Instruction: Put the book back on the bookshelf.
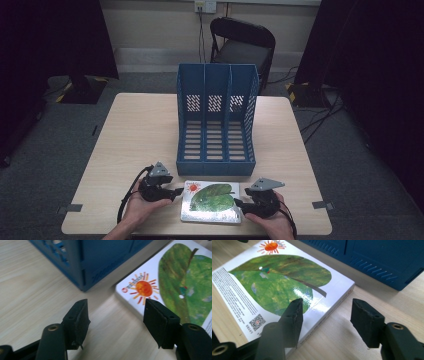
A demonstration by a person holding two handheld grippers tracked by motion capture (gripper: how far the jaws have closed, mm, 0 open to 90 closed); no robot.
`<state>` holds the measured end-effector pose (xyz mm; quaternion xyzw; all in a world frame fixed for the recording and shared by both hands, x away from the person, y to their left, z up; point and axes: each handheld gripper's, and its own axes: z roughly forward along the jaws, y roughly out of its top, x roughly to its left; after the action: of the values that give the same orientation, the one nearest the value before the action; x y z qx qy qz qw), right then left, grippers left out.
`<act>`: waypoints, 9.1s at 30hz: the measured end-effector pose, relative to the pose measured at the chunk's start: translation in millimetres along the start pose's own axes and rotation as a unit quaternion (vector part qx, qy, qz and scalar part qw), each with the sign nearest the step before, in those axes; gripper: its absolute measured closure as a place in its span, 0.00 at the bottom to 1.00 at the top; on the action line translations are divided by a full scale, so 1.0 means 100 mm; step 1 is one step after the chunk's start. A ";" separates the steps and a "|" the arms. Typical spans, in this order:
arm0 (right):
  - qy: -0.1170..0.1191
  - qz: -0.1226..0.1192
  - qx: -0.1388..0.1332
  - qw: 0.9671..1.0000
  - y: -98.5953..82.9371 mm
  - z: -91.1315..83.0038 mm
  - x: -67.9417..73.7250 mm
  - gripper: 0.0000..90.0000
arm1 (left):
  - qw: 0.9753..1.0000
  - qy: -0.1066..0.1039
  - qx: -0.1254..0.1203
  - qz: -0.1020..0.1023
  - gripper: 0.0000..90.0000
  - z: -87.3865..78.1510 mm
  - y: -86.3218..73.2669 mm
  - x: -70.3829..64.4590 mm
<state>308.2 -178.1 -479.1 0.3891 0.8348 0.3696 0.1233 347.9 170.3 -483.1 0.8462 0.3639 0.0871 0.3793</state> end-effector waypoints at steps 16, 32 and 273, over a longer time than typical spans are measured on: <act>0.050 0.034 0.014 0.998 0.00 0.15 0.00 0.43 | 0.998 -0.051 0.032 -0.019 0.45 0.14 0.04 -0.09; 0.067 0.024 0.033 0.997 0.03 0.16 0.09 0.40 | 0.998 -0.044 0.041 -0.037 0.47 0.10 0.05 0.00; 0.168 -0.104 -0.064 0.978 0.23 -0.29 0.21 0.80 | 0.983 -0.171 -0.061 -0.005 0.56 -0.27 0.09 -0.16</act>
<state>293.1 -168.0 -440.6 0.2237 0.8543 0.4670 0.0441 330.0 171.4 -456.4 0.8221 0.2914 -0.0389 0.4875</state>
